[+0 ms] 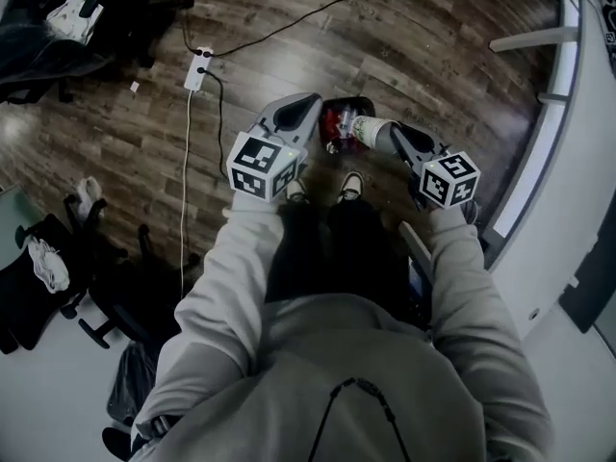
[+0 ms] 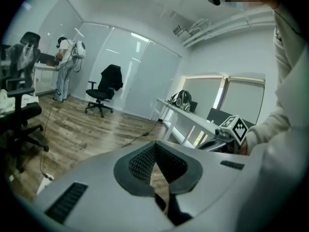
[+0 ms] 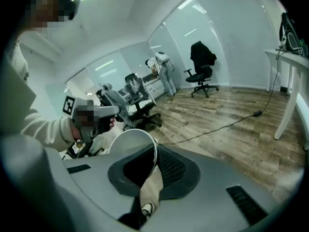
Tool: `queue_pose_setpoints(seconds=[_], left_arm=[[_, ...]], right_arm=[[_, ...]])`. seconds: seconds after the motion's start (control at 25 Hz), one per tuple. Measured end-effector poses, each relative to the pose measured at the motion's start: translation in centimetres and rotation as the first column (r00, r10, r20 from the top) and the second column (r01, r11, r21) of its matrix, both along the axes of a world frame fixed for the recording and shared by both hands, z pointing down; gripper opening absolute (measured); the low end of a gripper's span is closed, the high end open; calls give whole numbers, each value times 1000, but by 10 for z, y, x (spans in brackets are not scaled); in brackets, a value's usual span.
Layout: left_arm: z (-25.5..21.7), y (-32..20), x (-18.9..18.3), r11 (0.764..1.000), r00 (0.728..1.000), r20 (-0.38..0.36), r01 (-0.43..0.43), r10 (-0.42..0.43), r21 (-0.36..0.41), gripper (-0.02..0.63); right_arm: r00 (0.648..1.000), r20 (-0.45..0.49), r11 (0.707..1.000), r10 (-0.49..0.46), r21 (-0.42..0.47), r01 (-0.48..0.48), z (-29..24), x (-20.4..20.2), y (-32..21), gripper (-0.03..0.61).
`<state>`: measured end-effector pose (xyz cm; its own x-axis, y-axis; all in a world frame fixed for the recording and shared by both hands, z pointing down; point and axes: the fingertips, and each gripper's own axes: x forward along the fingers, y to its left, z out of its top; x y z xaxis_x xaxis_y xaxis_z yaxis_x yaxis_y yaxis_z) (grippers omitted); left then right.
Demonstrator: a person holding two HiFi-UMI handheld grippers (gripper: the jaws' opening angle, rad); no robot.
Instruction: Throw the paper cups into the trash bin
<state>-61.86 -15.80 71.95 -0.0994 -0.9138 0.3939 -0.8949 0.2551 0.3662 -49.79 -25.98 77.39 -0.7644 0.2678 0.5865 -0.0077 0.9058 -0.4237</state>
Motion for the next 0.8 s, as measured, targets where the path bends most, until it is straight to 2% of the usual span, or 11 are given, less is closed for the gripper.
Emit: queue_pose_setpoints(seconds=[0.16, 0.28, 0.44, 0.68, 0.8], left_arm=[[107, 4, 25, 999, 997, -74, -10, 6, -51, 2], [179, 10, 33, 997, 994, -106, -23, 15, -77, 2], [271, 9, 45, 984, 990, -103, -111, 97, -139, 2], [348, 13, 58, 985, 982, -179, -88, 61, -146, 2], [367, 11, 69, 978, 981, -165, -131, 104, -164, 2]], right_arm=[[990, -138, 999, 17, 44, -11, 112, 16, 3, 41], [984, -175, 998, -41, 41, 49, 179, 22, 11, 41], [960, -254, 990, -120, 43, 135, 271, 36, 15, 41], [948, -293, 988, -128, 43, 147, 353, 43, 13, 41], [946, -291, 986, -141, 43, 160, 374, 39, 19, 41]])
